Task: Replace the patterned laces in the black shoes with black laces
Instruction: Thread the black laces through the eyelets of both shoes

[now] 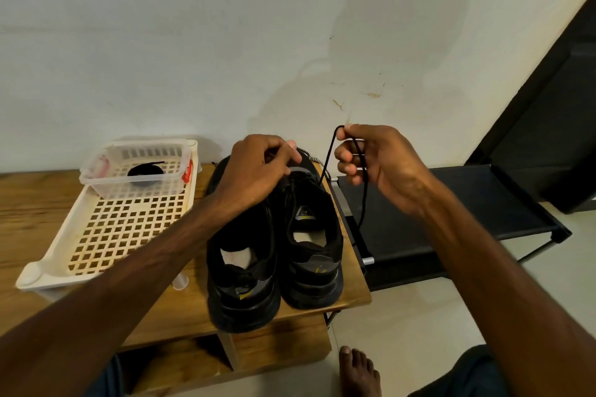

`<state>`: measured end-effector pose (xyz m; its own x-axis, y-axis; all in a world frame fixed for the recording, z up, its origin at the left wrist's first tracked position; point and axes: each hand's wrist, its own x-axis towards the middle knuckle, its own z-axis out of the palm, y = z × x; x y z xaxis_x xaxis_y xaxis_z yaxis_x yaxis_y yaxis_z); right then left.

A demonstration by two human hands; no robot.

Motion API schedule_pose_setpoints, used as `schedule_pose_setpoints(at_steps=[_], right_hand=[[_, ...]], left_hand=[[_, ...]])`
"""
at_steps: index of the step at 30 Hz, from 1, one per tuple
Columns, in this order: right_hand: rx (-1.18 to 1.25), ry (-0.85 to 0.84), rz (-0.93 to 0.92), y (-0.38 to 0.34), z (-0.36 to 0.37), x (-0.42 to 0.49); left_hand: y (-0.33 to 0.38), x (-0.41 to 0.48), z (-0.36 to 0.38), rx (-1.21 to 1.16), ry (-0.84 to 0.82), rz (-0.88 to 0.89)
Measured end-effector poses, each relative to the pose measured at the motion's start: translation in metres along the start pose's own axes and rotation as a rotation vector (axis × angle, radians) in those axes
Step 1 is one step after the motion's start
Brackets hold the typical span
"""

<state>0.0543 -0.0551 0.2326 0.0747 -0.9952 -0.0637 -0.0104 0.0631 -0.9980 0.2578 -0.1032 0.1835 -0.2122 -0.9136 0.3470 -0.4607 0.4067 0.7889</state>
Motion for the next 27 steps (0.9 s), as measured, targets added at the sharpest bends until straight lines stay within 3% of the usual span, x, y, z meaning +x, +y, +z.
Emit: schedule_pose_setpoints(at_steps=[3,7,10,13,20,23,27], right_hand=[[-0.016,0.000,-0.011,0.004,0.006,0.005],[-0.055,-0.006,-0.013,0.008,0.010,0.008],[-0.087,-0.021,-0.010,0.008,0.011,0.009],[-0.120,-0.009,-0.006,0.008,0.011,0.008],[-0.122,0.011,0.004,0.009,0.006,0.006],[-0.084,0.008,0.005,0.008,0.006,0.005],[-0.015,-0.003,-0.015,0.006,0.006,0.005]], left_hand=[[0.006,-0.006,-0.001,0.056,-0.020,-0.021],[0.001,-0.011,0.000,0.444,-0.080,-0.141],[0.002,-0.010,0.000,0.482,-0.180,-0.225],[0.006,-0.007,-0.006,0.338,-0.241,-0.269],[0.002,0.002,-0.024,-0.133,-0.199,-0.478],[0.003,0.008,-0.033,-0.379,-0.075,-0.440],[0.005,0.014,-0.047,-0.613,0.196,-0.240]])
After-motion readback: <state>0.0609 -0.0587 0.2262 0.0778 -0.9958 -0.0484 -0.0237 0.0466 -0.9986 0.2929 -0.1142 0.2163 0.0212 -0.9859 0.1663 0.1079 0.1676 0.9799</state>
